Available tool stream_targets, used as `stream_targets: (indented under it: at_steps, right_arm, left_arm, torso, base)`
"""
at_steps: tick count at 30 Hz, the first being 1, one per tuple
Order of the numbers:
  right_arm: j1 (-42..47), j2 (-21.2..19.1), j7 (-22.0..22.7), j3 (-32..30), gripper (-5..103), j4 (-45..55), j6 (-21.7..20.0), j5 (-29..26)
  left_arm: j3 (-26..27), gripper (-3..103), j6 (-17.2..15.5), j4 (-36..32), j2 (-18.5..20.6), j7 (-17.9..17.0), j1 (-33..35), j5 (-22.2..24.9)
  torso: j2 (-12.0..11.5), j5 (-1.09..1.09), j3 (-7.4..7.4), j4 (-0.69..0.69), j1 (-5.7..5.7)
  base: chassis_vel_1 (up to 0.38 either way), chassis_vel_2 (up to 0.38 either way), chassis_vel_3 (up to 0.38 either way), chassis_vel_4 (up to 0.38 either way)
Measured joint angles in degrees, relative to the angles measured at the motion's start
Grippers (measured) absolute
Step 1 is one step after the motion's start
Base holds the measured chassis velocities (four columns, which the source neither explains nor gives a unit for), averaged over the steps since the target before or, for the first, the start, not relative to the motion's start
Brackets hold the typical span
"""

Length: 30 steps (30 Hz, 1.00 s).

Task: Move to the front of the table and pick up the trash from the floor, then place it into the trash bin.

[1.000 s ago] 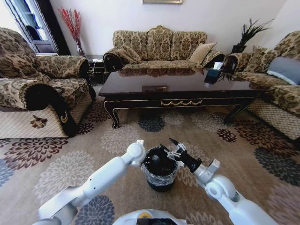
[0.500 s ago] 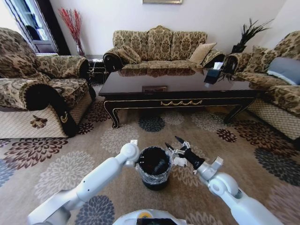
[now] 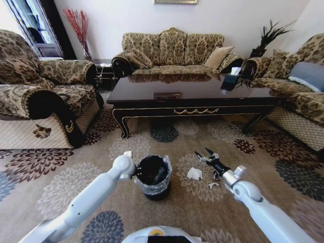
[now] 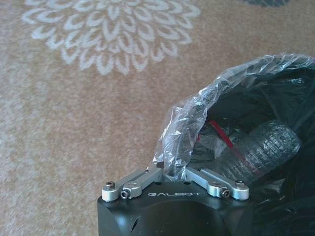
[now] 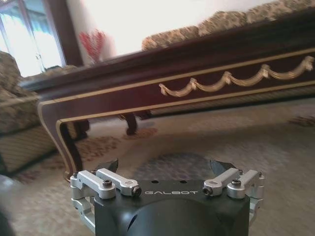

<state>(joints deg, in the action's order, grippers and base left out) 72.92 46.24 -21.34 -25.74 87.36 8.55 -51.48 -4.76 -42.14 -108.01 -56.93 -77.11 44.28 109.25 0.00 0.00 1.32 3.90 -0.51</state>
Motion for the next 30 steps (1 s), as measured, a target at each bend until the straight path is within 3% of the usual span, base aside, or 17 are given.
stream_targets:
  at_steps: [9, 17, 26, 30]
  right_arm:
    - [-3.8, 1.2, -1.1, 1.2, 100, -13.1, 0.5, 7.2]
    - [-12.2, 4.8, -0.2, 5.3, 100, -28.3, 0.6, 14.4]
    - [-20.6, 7.6, -0.6, 7.6, 100, -45.1, 1.5, 17.6]
    - [-21.6, 8.3, -0.7, 7.8, 100, -47.2, 1.8, 18.0]
  left_arm:
    - [4.4, 0, 0.0, -3.0, 2.3, 0.5, 5.6, 0.0]
    - [6.5, 0, 0.0, -4.7, 4.5, 1.1, 8.3, -0.1]
    - [8.0, 0, 0.0, -6.5, 6.0, 1.2, 9.4, 1.0]
    - [8.4, 0, 0.0, -6.8, 6.1, 1.2, 9.8, 1.3]
  torso:
    - [0.0, -0.01, 0.0, -0.01, 0.0]
    - [0.0, -0.01, 0.0, -0.04, 0.0]
    - [0.0, 0.0, 0.0, -0.02, 0.0]
    - [0.0, -0.01, 0.0, -0.01, 0.0]
  base:
    - [0.0, 0.0, 0.0, 0.0]
    - [0.0, 0.0, 0.0, 0.0]
    - [0.0, 0.0, 0.0, 0.0]
    - [0.0, 0.0, 0.0, 0.0]
